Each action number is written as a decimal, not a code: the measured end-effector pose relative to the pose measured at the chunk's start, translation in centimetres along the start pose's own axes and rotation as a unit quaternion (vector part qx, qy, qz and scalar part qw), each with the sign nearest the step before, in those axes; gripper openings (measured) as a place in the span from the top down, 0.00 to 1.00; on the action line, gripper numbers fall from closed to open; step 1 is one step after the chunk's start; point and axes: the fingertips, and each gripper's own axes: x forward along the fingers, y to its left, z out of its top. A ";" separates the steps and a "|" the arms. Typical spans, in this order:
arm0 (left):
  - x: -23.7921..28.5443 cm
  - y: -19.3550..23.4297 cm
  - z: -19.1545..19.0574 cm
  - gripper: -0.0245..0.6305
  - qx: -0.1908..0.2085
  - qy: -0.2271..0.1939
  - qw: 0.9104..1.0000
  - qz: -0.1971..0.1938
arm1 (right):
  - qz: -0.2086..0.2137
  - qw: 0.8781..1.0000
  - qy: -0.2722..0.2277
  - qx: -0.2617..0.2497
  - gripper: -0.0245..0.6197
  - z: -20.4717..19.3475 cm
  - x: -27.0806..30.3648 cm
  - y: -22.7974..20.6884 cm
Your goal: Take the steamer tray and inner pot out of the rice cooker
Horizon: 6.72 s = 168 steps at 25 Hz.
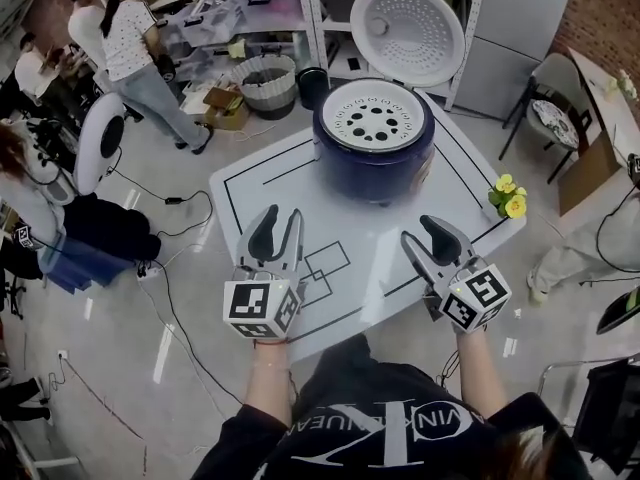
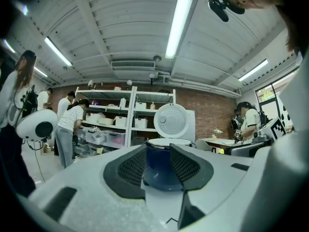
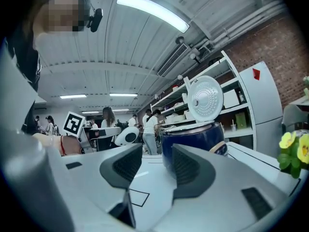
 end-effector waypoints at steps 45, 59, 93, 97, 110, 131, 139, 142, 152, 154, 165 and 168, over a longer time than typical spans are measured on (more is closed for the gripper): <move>19.4 1.6 1.4 0.77 -0.053 0.008 0.998 0.042 | -0.071 0.989 0.097 -0.083 0.68 8.2 16.2 -21.1; 22.7 1.4 1.0 0.77 -0.031 0.022 0.998 0.044 | -0.087 0.955 0.240 -0.152 0.62 5.5 20.6 -23.8; 21.7 2.1 -0.4 0.77 -0.039 0.033 0.998 0.045 | -0.119 0.942 0.262 -0.174 0.76 4.5 21.3 -25.1; 21.7 2.5 -0.3 0.77 -0.036 0.036 0.998 0.046 | -0.115 0.938 0.250 -0.209 0.79 5.1 21.7 -25.0; 22.2 2.2 -0.7 0.75 -0.048 0.039 0.998 0.029 | -0.079 0.950 0.191 -0.233 0.86 8.3 22.3 -23.9; 25.2 0.1 -1.0 0.74 0.009 0.114 0.993 -0.037 | -0.018 0.984 -0.039 -0.174 0.87 15.6 17.7 -20.2; 23.8 1.3 0.7 0.81 -0.033 0.069 0.997 0.000 | -0.002 0.995 -0.052 -0.085 0.89 15.4 17.4 -19.5; 23.7 0.6 1.2 0.83 -0.032 0.057 0.998 0.018 | -0.006 0.995 -0.059 -0.079 0.89 15.5 16.6 -20.0; 21.7 0.8 4.8 0.85 -0.026 0.000 0.998 0.058 | 0.008 0.988 -0.091 -0.125 0.90 18.8 15.6 -17.4; 21.1 0.8 5.6 0.85 -0.023 -0.010 0.997 0.066 | 0.017 0.987 -0.100 -0.127 0.90 19.5 15.3 -16.7; 16.9 0.8 8.3 0.86 -0.008 -0.036 0.990 0.139 | 0.082 0.983 -0.112 -0.121 0.90 21.2 15.0 -13.7; 13.8 3.5 8.4 0.86 -0.011 -0.037 0.985 0.169 | 0.106 0.983 -0.101 -0.115 0.90 20.4 16.7 -10.2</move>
